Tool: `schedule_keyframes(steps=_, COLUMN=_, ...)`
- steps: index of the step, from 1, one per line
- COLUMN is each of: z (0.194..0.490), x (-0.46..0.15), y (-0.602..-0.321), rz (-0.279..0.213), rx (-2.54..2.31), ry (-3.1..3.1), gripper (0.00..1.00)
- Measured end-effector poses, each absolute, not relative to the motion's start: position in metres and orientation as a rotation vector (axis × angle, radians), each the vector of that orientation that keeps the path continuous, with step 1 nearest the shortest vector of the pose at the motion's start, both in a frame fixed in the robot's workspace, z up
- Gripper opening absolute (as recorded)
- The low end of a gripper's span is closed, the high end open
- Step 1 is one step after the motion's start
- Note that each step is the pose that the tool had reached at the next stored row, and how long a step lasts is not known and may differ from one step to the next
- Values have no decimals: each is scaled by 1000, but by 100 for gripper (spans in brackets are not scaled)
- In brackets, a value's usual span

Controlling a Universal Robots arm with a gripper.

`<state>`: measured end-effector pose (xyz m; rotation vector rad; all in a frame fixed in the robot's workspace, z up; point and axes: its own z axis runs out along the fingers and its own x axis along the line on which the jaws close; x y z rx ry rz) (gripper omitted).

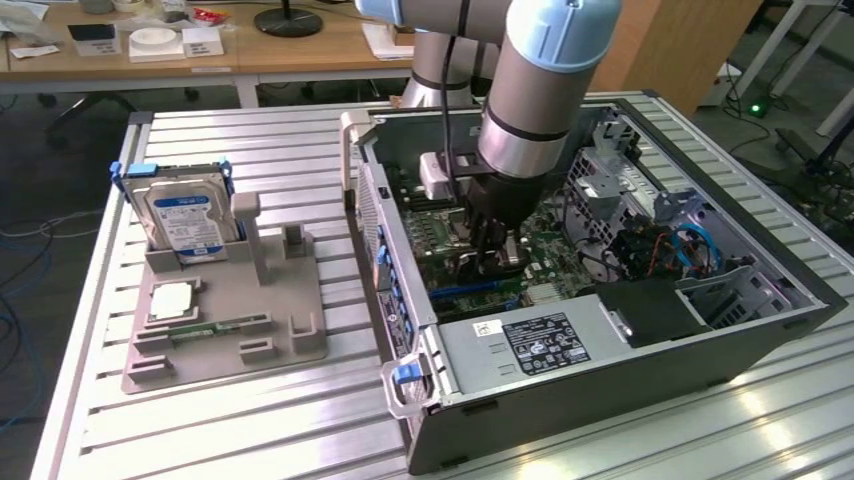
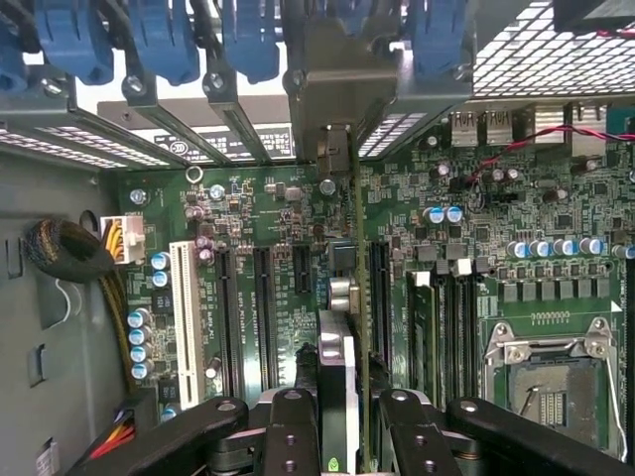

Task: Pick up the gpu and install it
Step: 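Insert the gpu into the slot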

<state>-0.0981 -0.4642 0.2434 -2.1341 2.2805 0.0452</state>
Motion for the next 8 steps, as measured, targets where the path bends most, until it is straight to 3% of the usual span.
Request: schedule_keyframes(steps=8, z=239, x=-98, y=-464, rz=46, rx=-2135, ry=2282, gripper=29)
